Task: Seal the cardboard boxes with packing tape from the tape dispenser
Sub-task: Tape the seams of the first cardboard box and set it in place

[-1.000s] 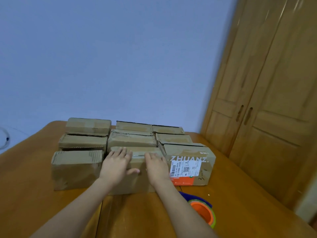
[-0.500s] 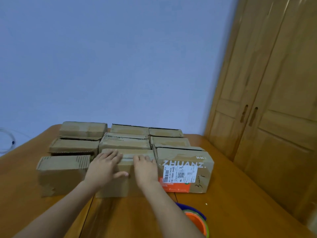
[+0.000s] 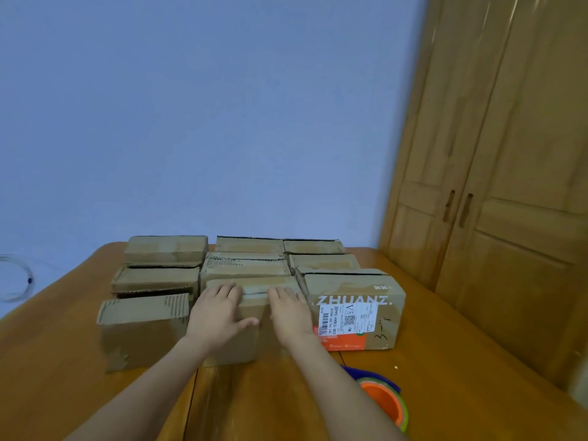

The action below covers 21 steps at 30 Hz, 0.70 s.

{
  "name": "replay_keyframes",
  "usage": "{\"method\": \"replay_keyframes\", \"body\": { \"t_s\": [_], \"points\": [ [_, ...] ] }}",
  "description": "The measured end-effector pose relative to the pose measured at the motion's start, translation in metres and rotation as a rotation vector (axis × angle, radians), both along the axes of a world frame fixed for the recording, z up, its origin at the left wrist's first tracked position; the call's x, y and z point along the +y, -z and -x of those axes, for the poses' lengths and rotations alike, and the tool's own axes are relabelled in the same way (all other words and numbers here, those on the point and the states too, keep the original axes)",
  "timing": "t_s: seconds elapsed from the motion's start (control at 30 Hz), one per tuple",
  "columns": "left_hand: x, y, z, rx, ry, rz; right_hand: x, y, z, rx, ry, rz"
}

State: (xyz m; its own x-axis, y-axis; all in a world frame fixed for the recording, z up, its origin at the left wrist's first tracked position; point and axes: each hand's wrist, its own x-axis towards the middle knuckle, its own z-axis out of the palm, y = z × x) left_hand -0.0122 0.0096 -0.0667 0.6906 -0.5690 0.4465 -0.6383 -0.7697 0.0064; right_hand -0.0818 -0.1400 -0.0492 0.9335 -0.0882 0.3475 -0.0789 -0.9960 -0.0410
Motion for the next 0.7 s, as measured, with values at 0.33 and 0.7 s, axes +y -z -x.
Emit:
{"method": "replay_keyframes", "body": {
  "t_s": [0.33, 0.7],
  "points": [
    [0.079, -0.043, 0.016, 0.347, 0.130, 0.518, 0.000, -0.030, 0.000, 0.177, 0.010, -0.277],
    [0.141, -0.022, -0.028, 0.187, -0.115, 0.187, 0.110, -0.041, -0.042, -0.019, -0.319, 0.117]
  ]
}}
